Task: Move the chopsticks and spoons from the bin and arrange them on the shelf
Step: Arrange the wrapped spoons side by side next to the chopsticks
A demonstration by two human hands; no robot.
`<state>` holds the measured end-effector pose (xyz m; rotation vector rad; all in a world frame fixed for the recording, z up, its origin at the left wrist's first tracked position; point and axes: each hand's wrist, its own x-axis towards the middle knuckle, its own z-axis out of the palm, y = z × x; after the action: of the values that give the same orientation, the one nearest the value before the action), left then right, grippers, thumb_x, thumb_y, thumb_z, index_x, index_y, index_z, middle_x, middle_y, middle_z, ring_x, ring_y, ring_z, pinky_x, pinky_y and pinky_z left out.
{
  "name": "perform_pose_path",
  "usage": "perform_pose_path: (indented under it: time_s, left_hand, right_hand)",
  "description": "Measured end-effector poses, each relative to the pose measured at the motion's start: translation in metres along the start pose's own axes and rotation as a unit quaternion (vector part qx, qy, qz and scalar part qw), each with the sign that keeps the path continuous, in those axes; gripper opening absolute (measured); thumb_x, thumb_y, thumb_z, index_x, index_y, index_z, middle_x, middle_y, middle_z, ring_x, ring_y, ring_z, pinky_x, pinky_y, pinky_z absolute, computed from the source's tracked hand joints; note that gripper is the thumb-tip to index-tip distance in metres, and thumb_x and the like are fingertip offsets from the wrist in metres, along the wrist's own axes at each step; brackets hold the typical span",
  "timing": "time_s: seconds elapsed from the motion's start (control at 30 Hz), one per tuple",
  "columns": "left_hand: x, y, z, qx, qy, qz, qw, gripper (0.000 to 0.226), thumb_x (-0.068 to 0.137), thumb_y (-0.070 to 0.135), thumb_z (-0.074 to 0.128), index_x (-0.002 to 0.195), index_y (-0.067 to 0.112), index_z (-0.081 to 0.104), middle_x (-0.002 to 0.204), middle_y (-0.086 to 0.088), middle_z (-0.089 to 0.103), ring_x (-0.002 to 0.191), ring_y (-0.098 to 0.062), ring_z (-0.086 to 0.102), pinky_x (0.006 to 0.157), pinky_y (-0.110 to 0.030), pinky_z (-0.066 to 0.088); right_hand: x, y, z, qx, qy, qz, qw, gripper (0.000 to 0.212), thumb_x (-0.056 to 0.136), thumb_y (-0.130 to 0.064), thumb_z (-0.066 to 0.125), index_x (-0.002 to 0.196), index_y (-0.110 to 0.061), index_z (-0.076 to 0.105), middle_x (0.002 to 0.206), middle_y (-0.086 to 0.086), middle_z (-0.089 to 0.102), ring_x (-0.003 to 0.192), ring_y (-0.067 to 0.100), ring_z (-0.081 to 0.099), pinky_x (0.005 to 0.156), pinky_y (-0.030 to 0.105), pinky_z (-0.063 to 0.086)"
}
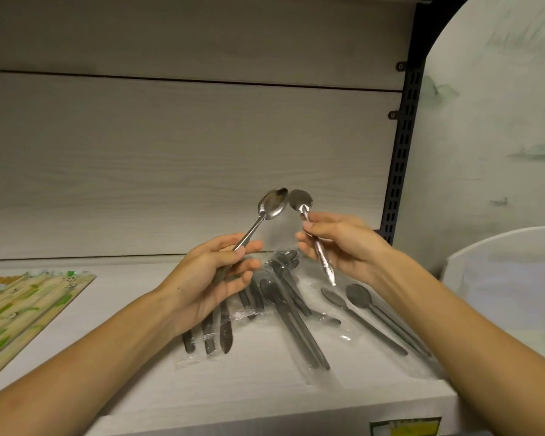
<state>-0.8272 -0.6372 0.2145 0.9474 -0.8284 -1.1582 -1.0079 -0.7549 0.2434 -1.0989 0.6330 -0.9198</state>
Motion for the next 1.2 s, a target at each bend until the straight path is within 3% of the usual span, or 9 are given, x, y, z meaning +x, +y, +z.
perform_pose_path:
  time_s: [0.17,0.3,0.53,0.73,0.87,0.97,1.1,1.2]
  left_hand:
    - [0.001,0.001,0.001,0.035,0.010,0.016,0.999,0.030,0.096,0.006,0.050,0.125,0.013,0.055,0.113,0.004,0.072,0.082,-0.012,0.065,0.071,-0.025,0.047]
    - [0.004,0.003,0.006,0.049,0.022,0.011,0.999,0.029,0.097,0.004,0.049,0.123,0.014,0.054,0.112,0.004,0.072,0.079,-0.013,0.061,0.068,-0.025,0.042]
    - [0.012,-0.005,0.020,0.044,0.030,0.043,0.998,0.024,0.098,0.006,0.049,0.118,0.016,0.058,0.111,0.005,0.072,0.092,-0.014,0.066,0.076,-0.029,0.050]
    - [0.008,-0.008,0.028,0.083,-0.023,0.075,0.993,0.022,0.097,0.006,0.050,0.116,0.014,0.057,0.113,0.002,0.071,0.104,-0.017,0.068,0.091,-0.036,0.053]
    - [0.007,-0.007,0.028,0.064,-0.028,0.085,0.994,0.025,0.097,0.004,0.049,0.119,0.013,0.055,0.111,-0.004,0.072,0.098,-0.022,0.070,0.084,-0.037,0.055]
    - [0.006,-0.006,0.028,0.034,-0.049,0.059,0.997,0.028,0.094,-0.001,0.051,0.118,0.012,0.055,0.107,-0.011,0.073,0.092,-0.030,0.072,0.079,-0.038,0.060]
    - [0.004,-0.002,0.030,-0.027,-0.087,0.007,0.996,0.031,0.090,-0.005,0.046,0.113,0.013,0.057,0.104,-0.010,0.073,0.069,-0.027,0.070,0.060,-0.034,0.059]
    - [0.002,-0.001,0.030,-0.044,-0.099,-0.019,0.994,0.035,0.089,-0.006,0.042,0.118,0.010,0.054,0.109,-0.008,0.072,0.058,-0.023,0.066,0.050,-0.029,0.055]
  right_hand:
    - [-0.003,0.003,0.011,-0.010,-0.031,-0.007,0.999,0.018,0.090,0.004,0.059,0.108,0.005,0.061,0.070,0.011,0.058,0.060,0.013,0.060,0.051,0.020,0.053]
    - [-0.001,0.003,0.017,0.001,-0.032,-0.016,0.999,0.017,0.096,0.000,0.051,0.109,0.007,0.059,0.072,0.010,0.056,0.059,0.011,0.050,0.045,0.016,0.042]
    - [-0.002,0.002,0.014,0.019,-0.063,-0.021,0.998,0.028,0.089,0.004,0.059,0.116,0.002,0.061,0.071,0.007,0.062,0.066,0.013,0.059,0.063,0.028,0.058]
    - [-0.003,0.005,0.017,-0.047,-0.056,-0.038,0.997,0.014,0.085,-0.009,0.067,0.099,-0.011,0.069,0.080,0.004,0.069,0.071,0.013,0.062,0.064,0.024,0.051]
    - [-0.006,0.005,0.019,0.006,-0.094,-0.031,0.995,0.007,0.083,-0.005,0.067,0.090,-0.002,0.067,0.092,0.023,0.070,0.075,0.021,0.065,0.059,0.023,0.056]
    - [-0.009,0.005,0.020,0.013,-0.106,-0.042,0.993,0.005,0.082,-0.004,0.067,0.085,-0.001,0.066,0.085,0.018,0.070,0.071,0.018,0.067,0.059,0.021,0.056]
    - [-0.009,0.007,0.020,-0.074,-0.071,-0.073,0.992,0.007,0.085,-0.016,0.070,0.082,-0.009,0.067,0.081,0.012,0.068,0.066,0.012,0.062,0.059,0.022,0.053]
    - [-0.010,0.009,0.019,-0.133,-0.038,-0.102,0.985,0.012,0.082,-0.022,0.074,0.086,-0.013,0.069,0.091,0.015,0.068,0.078,0.018,0.062,0.061,0.024,0.048]
